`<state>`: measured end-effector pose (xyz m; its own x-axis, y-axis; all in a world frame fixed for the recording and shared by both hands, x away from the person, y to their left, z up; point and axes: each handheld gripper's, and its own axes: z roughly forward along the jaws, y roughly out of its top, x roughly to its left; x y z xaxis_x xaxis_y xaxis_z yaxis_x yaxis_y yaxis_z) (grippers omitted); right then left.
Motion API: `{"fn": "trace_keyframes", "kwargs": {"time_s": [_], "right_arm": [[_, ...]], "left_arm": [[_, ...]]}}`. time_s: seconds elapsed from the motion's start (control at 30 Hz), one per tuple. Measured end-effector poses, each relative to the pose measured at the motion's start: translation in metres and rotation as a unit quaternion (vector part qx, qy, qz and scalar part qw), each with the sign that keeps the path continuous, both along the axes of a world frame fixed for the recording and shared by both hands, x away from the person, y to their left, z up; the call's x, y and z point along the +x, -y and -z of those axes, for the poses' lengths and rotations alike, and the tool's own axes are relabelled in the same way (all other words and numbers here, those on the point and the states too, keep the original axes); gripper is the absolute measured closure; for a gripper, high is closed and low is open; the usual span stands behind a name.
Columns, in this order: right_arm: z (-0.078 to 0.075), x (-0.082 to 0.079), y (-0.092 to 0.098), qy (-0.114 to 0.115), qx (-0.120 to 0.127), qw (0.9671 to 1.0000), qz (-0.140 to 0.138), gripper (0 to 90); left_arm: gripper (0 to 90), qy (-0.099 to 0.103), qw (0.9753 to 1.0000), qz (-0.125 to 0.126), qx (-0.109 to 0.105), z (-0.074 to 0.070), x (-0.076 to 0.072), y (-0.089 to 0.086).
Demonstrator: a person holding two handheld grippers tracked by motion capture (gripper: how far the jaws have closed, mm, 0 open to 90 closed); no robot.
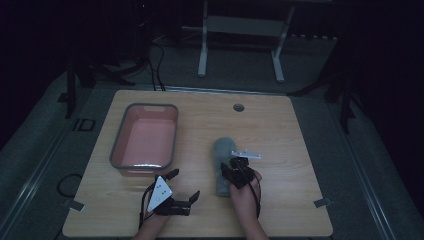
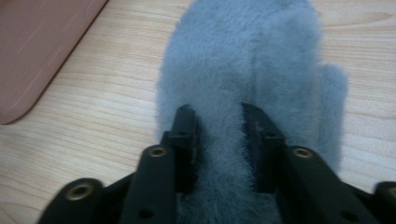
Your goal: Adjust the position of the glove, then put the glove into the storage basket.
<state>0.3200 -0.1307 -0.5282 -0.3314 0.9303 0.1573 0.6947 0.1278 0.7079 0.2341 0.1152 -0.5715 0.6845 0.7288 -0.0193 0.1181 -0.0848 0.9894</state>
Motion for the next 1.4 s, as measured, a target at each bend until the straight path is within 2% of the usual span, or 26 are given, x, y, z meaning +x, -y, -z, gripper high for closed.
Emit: {"fn": "trace_keyframes", "kwargs": {"time_s": [0.2,0.3,0.4,0.47,0.6,0.63,0.67,0.73,0.8,0.83,0.9,0.97,1.07,1.1,1.13,1.17,1.2,1.27,1.33,1.37,1.4], "right_arm": [[-0.013,-0.001,0.004,0.012,0.002,0.9997,-0.019,52.0],[-0.022,0.000,0.016,0.030,-0.003,0.9988,-0.040,47.0],[-0.029,0.004,0.032,0.038,0.009,0.9977,-0.055,45.7],[-0.032,0.006,0.041,0.038,0.009,0.9970,-0.067,43.9],[-0.035,0.009,0.055,0.034,0.011,0.9948,-0.096,28.8],[-0.035,0.009,0.055,0.034,0.011,0.9948,-0.096,28.8],[-0.035,0.010,0.062,0.026,0.013,0.9909,-0.132,13.8],[-0.034,0.011,0.068,0.029,0.013,0.9893,-0.142,15.0],[-0.032,0.011,0.074,0.037,0.002,0.9844,-0.172,14.4],[-0.031,0.011,0.076,0.045,0.000,0.9825,-0.181,14.3],[-0.030,0.011,0.082,0.047,0.004,0.9797,-0.195,14.7],[-0.028,0.011,0.089,0.062,0.012,0.9763,-0.207,14.8],[-0.026,0.011,0.098,0.098,0.006,0.9732,-0.208,15.1],[-0.026,0.011,0.101,0.102,0.007,0.9730,-0.207,15.4],[-0.026,0.011,0.101,0.102,0.007,0.9730,-0.207,15.4],[-0.027,0.012,0.106,0.083,0.015,0.9750,-0.206,17.5],[-0.027,0.012,0.106,0.083,0.015,0.9750,-0.206,17.5],[-0.030,0.012,0.111,0.067,0.034,0.9780,-0.195,13.9],[-0.032,0.010,0.111,0.065,0.037,0.9785,-0.192,13.3],[-0.034,0.009,0.110,0.071,0.038,0.9780,-0.193,11.2],[-0.035,0.008,0.109,0.075,0.037,0.9771,-0.195,11.0]], "left_arm": [[0.6,0.000,1.0000,0.001,0.000,0.000,0.000,0.000],[0.6,-0.001,1.0000,0.001,-0.001,0.000,0.000,0.000],[0.6,0.000,1.0000,0.002,0.001,0.000,0.000,0.000],[0.6,0.000,1.0000,0.000,0.002,0.000,0.000,0.000],[0.7,-0.013,0.9999,-0.006,0.010,-0.001,0.003,0.001],[0.7,-0.013,0.9999,-0.006,0.010,-0.001,0.003,0.001],[0.6,-0.018,0.9996,-0.010,0.018,-0.002,0.003,0.002],[0.7,-0.039,0.9987,-0.011,0.032,-0.004,0.005,0.004],[0.7,-0.053,0.9982,-0.008,0.028,-0.006,0.007,0.006],[0.6,-0.062,0.9976,-0.010,0.030,-0.007,0.008,0.007],[0.7,-0.075,0.9964,-0.012,0.037,-0.011,0.010,0.008],[0.7,-0.085,0.9951,-0.017,0.049,-0.014,0.012,0.011],[0.7,-0.094,0.9949,-0.003,0.038,-0.019,0.017,0.013],[0.6,-0.097,0.9948,0.009,0.027,-0.023,0.019,0.016],[0.6,-0.097,0.9948,0.009,0.027,-0.023,0.019,0.016],[0.7,-0.095,0.9951,0.015,0.021,-0.026,0.022,0.019],[0.7,-0.095,0.9951,0.015,0.021,-0.026,0.022,0.019],[0.7,-0.103,0.9939,0.030,0.024,-0.035,0.029,0.028],[0.7,-0.109,0.9932,0.034,0.020,-0.038,0.032,0.032],[0.7,-0.118,0.9917,0.044,0.025,-0.043,0.039,0.039],[0.7,-0.120,0.9913,0.044,0.032,-0.045,0.042,0.043]]}}
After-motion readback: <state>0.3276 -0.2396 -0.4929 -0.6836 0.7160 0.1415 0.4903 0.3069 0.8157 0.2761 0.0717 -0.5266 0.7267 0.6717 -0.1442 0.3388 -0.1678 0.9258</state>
